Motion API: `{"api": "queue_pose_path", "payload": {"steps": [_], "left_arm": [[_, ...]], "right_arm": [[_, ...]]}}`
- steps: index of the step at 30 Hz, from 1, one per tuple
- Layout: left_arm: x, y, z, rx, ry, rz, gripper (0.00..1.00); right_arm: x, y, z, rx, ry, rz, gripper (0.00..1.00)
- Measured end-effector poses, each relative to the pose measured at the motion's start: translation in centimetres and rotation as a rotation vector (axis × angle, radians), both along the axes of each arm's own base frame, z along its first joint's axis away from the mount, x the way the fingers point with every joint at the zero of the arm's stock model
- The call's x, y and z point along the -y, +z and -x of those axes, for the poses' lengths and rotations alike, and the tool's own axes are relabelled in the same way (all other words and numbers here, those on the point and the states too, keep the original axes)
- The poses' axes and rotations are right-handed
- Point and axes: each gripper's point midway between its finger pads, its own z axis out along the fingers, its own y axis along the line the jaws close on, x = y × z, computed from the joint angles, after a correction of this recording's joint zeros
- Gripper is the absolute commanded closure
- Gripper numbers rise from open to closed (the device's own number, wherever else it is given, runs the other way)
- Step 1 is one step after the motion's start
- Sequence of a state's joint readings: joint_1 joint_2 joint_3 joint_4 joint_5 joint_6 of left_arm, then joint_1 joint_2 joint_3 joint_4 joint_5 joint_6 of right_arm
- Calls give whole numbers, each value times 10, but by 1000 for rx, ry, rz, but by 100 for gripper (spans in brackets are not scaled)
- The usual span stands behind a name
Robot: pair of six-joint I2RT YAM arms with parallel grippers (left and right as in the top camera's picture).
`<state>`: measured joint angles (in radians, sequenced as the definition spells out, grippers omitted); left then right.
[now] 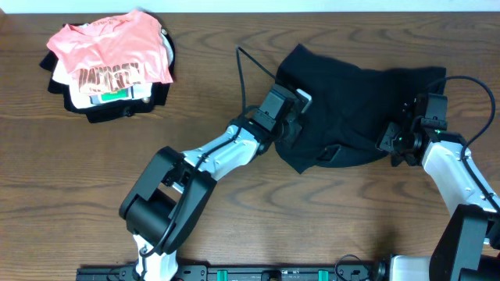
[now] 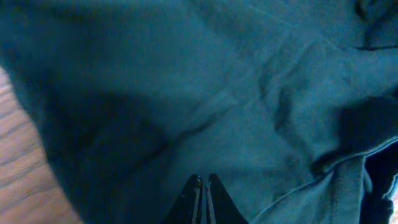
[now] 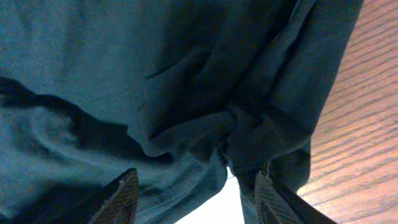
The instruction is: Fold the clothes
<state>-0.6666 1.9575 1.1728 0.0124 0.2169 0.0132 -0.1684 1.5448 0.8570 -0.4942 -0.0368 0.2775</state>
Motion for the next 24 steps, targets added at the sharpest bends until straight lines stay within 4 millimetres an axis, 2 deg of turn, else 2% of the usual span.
{"api": "queue_pose_path", "payload": {"steps": [4, 8, 13, 14, 17, 19, 24], "left_arm": [[8, -6, 4, 0, -17, 0, 94], [11, -20, 10, -20, -29, -17, 94], [12, -35, 14, -57, -18, -25, 94], [12, -37, 15, -65, -9, -24, 94], [13, -39, 12, -71, 15, -13, 94], [13, -39, 12, -74, 23, -8, 94], [13, -40, 12, -83, 36, -2, 94]], "right_arm": [[1, -1, 3, -15, -3, 6, 41], [2, -3, 6, -29, -6, 11, 41], [3, -4, 9, -38, -9, 19, 44], [3, -4, 9, -38, -9, 20, 48], [4, -3, 8, -37, -6, 26, 83], [5, -3, 8, -38, -10, 30, 99], [8, -2, 6, -26, -21, 41, 99]]}}
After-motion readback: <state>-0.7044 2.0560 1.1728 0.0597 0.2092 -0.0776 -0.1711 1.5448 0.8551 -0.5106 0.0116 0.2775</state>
